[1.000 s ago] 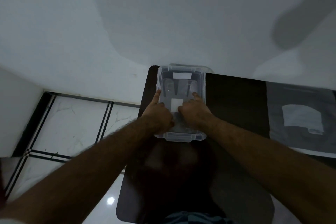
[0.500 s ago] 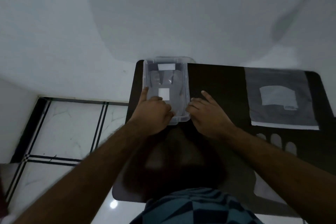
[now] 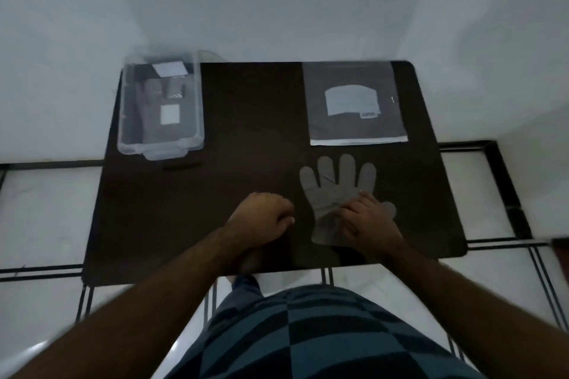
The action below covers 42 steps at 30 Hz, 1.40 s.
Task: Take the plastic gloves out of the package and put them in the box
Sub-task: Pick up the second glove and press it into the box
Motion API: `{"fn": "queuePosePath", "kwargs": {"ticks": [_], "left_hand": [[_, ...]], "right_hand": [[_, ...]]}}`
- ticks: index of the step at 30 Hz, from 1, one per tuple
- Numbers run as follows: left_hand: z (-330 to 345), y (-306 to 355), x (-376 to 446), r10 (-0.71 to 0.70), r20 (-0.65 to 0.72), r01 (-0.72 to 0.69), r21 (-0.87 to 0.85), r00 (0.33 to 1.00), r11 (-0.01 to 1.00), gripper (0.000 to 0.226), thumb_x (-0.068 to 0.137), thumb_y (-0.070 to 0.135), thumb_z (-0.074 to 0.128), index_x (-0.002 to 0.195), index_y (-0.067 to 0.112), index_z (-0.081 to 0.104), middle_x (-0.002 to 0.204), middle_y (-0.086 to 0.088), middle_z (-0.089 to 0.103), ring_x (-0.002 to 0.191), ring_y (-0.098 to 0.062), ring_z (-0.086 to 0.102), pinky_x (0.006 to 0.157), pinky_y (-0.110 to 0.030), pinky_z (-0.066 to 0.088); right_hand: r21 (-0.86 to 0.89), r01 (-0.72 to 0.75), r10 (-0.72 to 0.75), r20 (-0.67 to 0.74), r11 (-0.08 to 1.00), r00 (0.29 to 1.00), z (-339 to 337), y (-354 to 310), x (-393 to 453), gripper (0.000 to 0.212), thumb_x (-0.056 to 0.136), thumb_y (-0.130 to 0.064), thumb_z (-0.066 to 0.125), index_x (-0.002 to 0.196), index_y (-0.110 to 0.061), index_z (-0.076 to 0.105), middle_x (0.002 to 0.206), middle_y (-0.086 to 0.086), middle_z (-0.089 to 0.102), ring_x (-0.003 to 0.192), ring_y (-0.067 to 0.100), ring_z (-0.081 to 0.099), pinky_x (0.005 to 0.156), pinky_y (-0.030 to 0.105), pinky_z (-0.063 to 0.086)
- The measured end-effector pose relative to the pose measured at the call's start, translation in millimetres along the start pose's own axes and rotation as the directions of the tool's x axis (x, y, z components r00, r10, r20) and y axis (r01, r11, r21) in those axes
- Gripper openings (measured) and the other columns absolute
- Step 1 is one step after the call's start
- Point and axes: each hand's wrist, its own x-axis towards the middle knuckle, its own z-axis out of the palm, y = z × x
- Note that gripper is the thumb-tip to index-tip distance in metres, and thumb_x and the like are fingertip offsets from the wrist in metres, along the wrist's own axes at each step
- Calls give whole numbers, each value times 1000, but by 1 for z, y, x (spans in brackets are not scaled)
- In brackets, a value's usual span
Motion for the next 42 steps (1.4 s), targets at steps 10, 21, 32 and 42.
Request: {"fn": "queuePosePath", "kwargs": {"ticks": [10, 21, 32, 42], "left_hand": [[115, 83, 11, -5, 32, -1, 198, 999, 980, 52, 102, 54, 58, 147, 27, 59, 142, 3, 60, 128, -21, 53, 111, -41, 41], [151, 89, -13, 205, -89, -163, 345, 975, 924, 17, 83, 30, 86, 97, 31, 77, 101, 6, 73, 95, -18, 67, 83, -37, 56], [56, 68, -31, -329, -490, 71, -472, 807, 879, 7, 103, 21, 68, 109, 25, 68, 103, 8, 72, 94, -8, 70, 79, -29, 59], [-110, -56, -49, -528, -576, -134, -745, 624, 654, 5, 100, 12, 74, 97, 15, 73, 87, -7, 78, 82, -22, 76, 74, -34, 62]], "right_hand": [[-94, 77, -48, 278, 993, 959, 35, 61, -90, 69, 87, -65, 66, 145, -30, 57, 151, 0, 55, 144, 25, 46, 125, 48, 26], [-90, 155, -145, 103, 984, 984, 49, 52, -100, 22, 99, -38, 57, 113, -27, 71, 117, -2, 70, 114, 20, 62, 108, 45, 46], [557, 24, 6, -51, 830, 999, -41, 6, -8, 1, 92, -23, 72, 90, -23, 72, 86, -7, 72, 81, 9, 69, 76, 36, 59], [806, -83, 63, 57, 586, 996, -144, -116, 169, 6, 90, -6, 75, 96, -7, 75, 89, 6, 81, 87, 25, 79, 83, 36, 64]]}}
